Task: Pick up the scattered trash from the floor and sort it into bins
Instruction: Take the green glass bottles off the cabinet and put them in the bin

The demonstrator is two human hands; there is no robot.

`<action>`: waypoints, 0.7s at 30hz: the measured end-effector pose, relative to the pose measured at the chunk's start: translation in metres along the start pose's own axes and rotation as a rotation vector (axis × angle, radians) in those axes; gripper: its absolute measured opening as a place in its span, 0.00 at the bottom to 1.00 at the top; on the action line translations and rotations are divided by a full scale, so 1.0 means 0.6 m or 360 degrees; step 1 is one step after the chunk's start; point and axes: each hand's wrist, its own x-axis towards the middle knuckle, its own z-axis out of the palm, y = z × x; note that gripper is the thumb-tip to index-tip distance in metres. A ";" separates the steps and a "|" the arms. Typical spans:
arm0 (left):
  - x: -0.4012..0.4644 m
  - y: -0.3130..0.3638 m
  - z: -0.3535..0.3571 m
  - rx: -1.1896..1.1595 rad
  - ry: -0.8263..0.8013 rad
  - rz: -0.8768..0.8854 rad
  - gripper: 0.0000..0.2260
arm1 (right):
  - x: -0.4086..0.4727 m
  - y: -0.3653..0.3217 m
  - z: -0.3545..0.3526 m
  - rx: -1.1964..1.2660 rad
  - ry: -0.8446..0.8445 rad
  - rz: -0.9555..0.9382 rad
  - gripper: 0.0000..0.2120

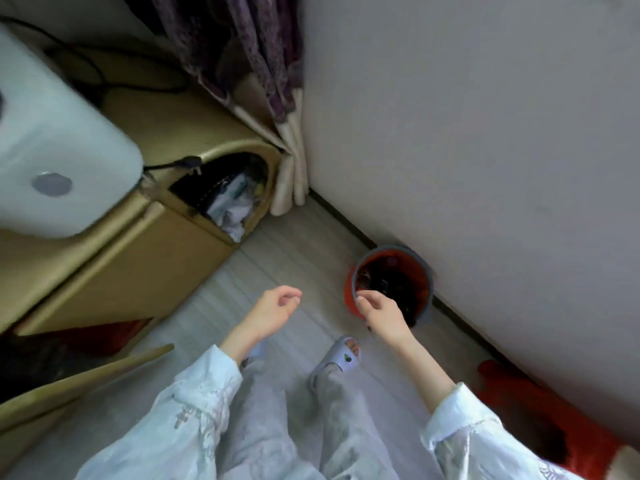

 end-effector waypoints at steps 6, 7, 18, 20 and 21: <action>-0.118 -0.026 -0.216 -0.0295 0.0350 0.0108 0.09 | -0.061 -0.204 0.141 -0.0268 -0.0105 -0.0359 0.12; -0.136 -0.036 -0.255 -0.0325 0.0363 0.0136 0.08 | -0.072 -0.242 0.173 -0.0280 -0.0133 -0.0403 0.12; -0.269 -0.226 -0.680 -0.0774 0.1050 0.0118 0.10 | -0.197 -0.614 0.499 -0.0674 -0.0564 -0.1098 0.10; -0.270 -0.247 -0.733 -0.0840 0.1199 0.0099 0.10 | -0.211 -0.683 0.523 -0.0708 -0.0415 -0.1310 0.10; -0.269 -0.255 -0.755 -0.0858 0.1251 0.0095 0.09 | -0.217 -0.719 0.534 -0.0682 -0.0347 -0.1417 0.09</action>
